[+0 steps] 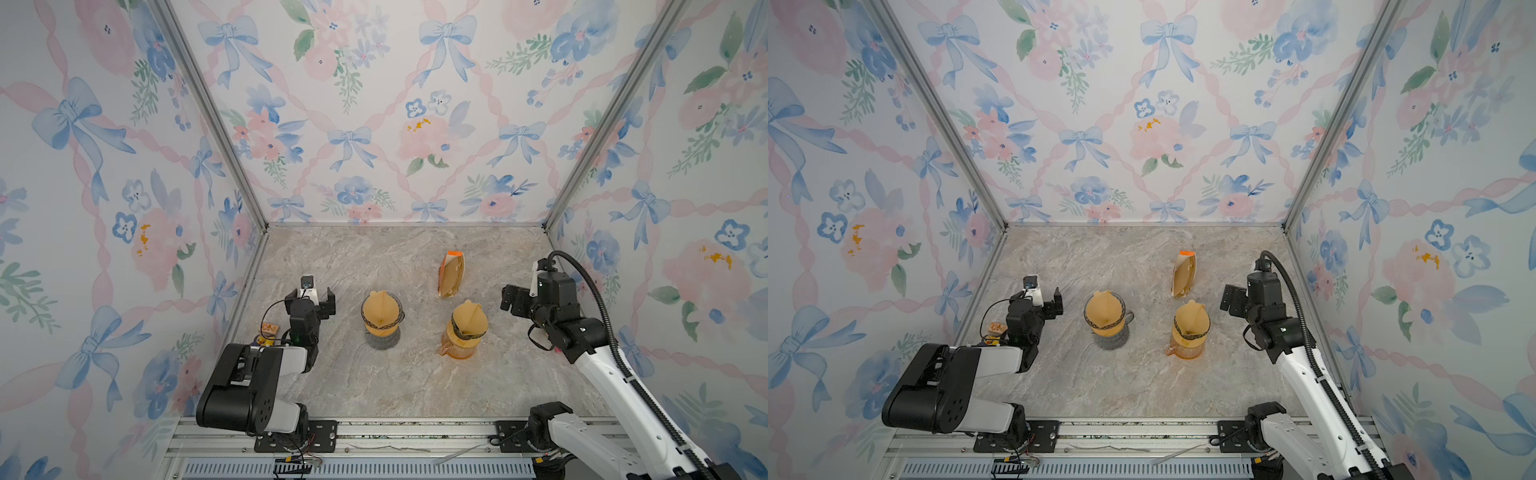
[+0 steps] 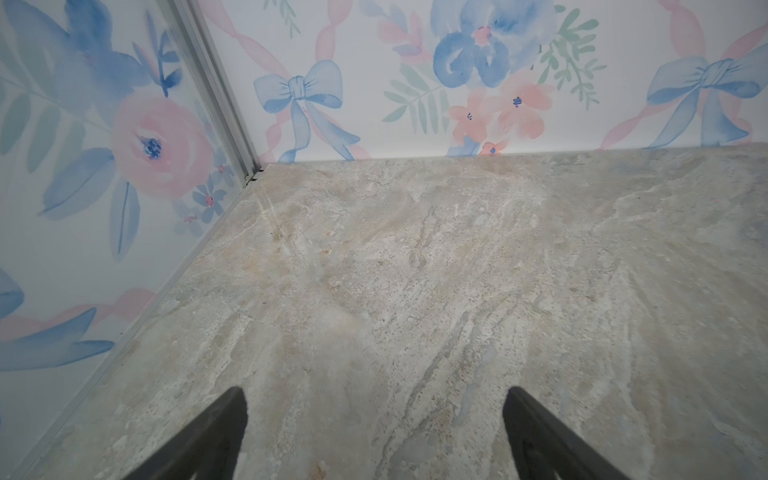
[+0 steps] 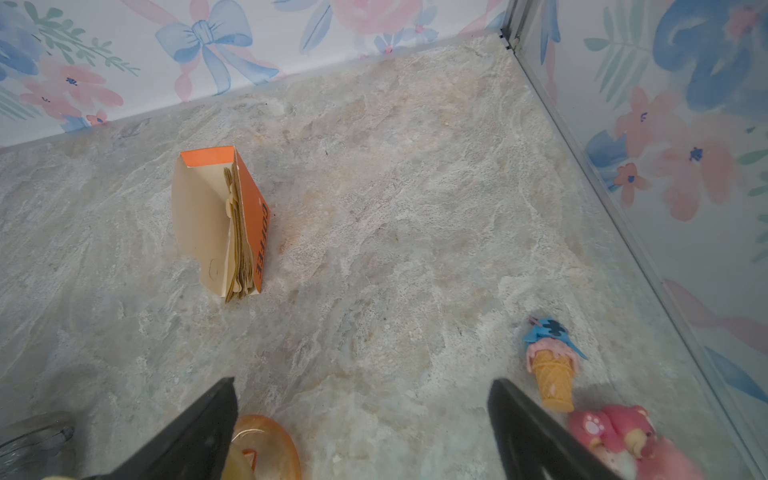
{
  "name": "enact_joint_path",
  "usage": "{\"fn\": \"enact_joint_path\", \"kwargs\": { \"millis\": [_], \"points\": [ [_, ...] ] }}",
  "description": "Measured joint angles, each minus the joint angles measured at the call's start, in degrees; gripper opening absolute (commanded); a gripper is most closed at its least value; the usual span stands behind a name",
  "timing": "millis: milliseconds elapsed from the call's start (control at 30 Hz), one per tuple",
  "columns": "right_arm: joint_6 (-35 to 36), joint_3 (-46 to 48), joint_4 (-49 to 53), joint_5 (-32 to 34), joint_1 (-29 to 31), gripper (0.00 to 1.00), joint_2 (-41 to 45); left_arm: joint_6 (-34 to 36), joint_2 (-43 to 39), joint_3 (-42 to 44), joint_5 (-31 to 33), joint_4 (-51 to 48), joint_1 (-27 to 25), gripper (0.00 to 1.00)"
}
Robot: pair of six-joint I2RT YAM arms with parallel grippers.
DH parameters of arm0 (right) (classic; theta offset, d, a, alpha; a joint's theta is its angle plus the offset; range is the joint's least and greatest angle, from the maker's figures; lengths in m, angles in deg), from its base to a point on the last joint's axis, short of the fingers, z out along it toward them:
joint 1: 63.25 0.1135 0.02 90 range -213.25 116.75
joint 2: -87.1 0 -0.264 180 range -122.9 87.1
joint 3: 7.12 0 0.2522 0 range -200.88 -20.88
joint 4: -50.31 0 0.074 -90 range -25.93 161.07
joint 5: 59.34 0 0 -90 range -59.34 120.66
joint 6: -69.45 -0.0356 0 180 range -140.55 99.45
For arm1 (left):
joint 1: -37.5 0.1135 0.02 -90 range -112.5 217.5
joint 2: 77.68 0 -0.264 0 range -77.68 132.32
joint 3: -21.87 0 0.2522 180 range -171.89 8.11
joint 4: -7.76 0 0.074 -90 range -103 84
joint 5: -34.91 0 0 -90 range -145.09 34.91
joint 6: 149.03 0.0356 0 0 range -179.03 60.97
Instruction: Place the coffee filter in the dripper
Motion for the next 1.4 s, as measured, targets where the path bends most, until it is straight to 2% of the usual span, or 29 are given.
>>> {"fn": "enact_joint_path", "kwargs": {
  "millis": [200, 433, 567, 800, 1133, 1400],
  "points": [
    [1.3, 1.7, -5.9, 3.1, 0.0, 0.96, -1.3, 0.6, 5.1, 1.4, -2.3, 7.8, 2.4, 0.98],
    [5.4, 6.0, -13.9, 6.3, -0.2, 0.96, -4.4, 0.2, 5.5, 1.8, -4.5, 11.0, 3.8, 0.98],
    [9.0, 6.9, -18.8, 7.8, -0.8, 0.96, -8.2, 0.2, 5.6, 1.8, -5.0, 12.0, 3.8, 0.98],
    [13.4, 12.9, -34.1, 11.1, -1.1, 0.96, -16.9, 0.2, 5.6, 1.8, -5.2, 12.1, 3.8, 0.98],
    [18.3, 21.0, -57.5, 8.9, -2.9, 0.96, -27.5, 0.2, 5.6, 1.8, -5.2, 12.1, 3.8, 0.98],
    [18.6, 26.5, -76.3, 0.3, -8.1, 0.96, -34.5, 0.2, 5.6, 1.8, -5.2, 12.1, 3.8, 0.98]
  ]
}}
